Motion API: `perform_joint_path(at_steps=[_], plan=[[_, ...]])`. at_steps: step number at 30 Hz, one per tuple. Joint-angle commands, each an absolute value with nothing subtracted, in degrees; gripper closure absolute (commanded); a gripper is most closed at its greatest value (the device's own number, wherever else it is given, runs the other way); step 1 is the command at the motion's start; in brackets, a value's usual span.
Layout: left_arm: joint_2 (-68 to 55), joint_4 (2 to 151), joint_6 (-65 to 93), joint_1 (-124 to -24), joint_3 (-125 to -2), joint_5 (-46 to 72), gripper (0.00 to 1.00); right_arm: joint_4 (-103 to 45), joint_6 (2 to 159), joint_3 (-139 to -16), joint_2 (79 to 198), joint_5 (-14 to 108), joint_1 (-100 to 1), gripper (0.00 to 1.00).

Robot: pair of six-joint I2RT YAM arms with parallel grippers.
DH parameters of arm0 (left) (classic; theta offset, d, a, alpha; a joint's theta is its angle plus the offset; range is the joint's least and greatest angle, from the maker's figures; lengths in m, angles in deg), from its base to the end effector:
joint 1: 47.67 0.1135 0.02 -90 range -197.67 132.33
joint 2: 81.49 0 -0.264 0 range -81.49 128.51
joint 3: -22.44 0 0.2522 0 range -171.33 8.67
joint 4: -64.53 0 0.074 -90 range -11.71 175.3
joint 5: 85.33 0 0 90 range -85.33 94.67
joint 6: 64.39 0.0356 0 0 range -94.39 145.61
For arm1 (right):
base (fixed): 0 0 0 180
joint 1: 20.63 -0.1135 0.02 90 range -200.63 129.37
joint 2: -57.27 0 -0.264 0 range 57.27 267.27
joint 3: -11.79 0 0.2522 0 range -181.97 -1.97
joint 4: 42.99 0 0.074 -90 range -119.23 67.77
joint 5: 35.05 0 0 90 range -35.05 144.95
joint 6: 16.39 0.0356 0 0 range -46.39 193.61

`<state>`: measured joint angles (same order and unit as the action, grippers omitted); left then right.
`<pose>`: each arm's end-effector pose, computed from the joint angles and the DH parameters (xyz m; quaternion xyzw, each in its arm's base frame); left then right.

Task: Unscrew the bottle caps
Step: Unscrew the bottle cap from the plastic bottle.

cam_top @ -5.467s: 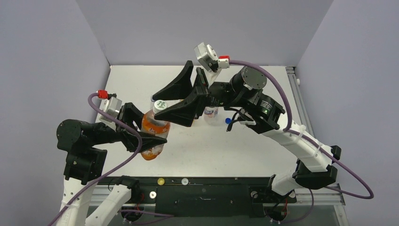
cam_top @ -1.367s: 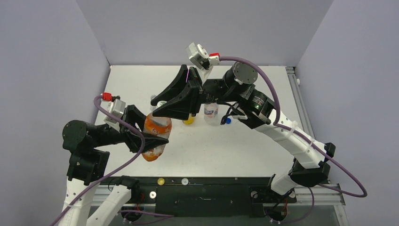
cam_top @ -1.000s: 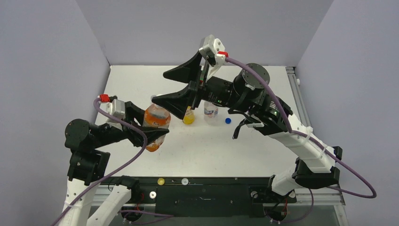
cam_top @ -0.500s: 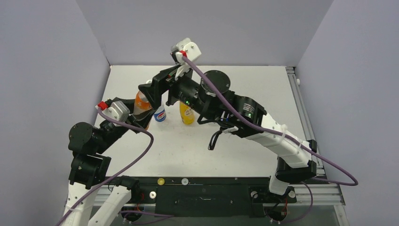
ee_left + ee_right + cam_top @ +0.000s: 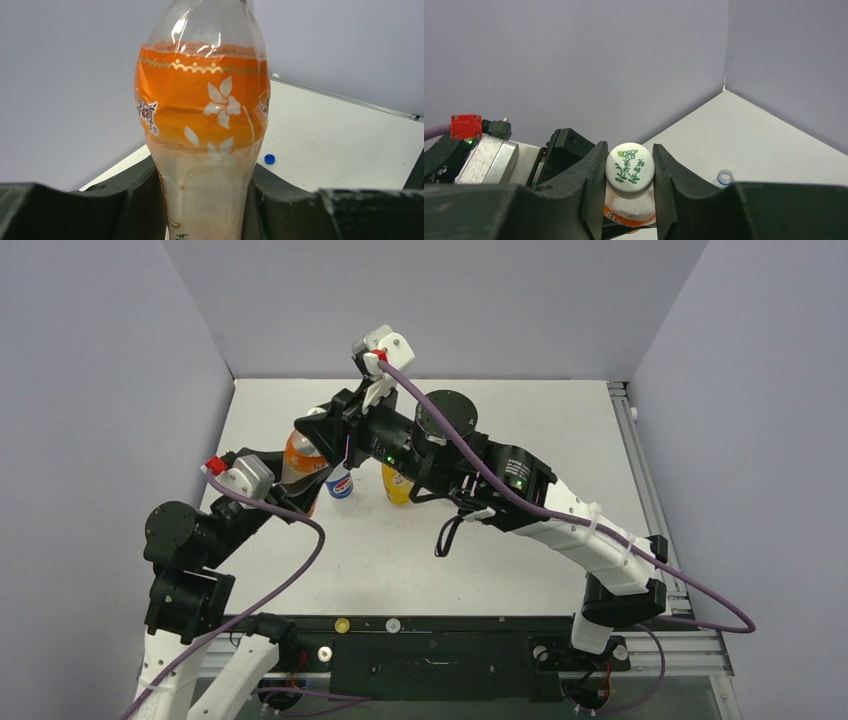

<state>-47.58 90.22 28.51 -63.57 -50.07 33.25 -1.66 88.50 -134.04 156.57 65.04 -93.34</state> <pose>0.0921 -0.0439 0.4416 0.2891 0.5642 -0.2386 0.7356 0.1084 0.3273 0.5669 -0.2679 0.6194 0.4663 0.5720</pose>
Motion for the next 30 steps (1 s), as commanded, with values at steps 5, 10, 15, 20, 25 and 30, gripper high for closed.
perform_joint_path(at_steps=[5, 10, 15, 20, 25, 30], plan=[[-48.3, 88.08, 20.26, -63.4, -50.58, 47.29, 0.98, -7.75, 88.29, -129.46, 150.67, 49.75, -88.49, 1.0], [-47.89, 84.05, 5.04, -63.4, -50.6, 56.03, 0.97, -18.43, 89.25, -118.33, 143.03, 19.56, -82.65, 1.0], [-44.68, 82.55, -5.67, -63.4, -53.43, 66.64, 1.0, -23.1, 93.39, -118.39, 141.73, 2.18, -80.32, 1.0], [-43.05, 82.08, -9.47, -63.4, -53.63, 71.37, 1.0, -21.83, 93.82, -118.79, 142.89, 0.66, -80.25, 1.0], [-44.16, 84.51, 0.78, -63.46, -53.46, 64.57, 1.0, -13.85, 86.98, -119.02, 141.47, 23.68, -81.88, 0.29], [-45.8, 87.76, 14.56, -63.4, -52.59, 50.15, 1.0, -7.93, 84.13, -123.81, 143.22, 54.95, -89.33, 0.2]])
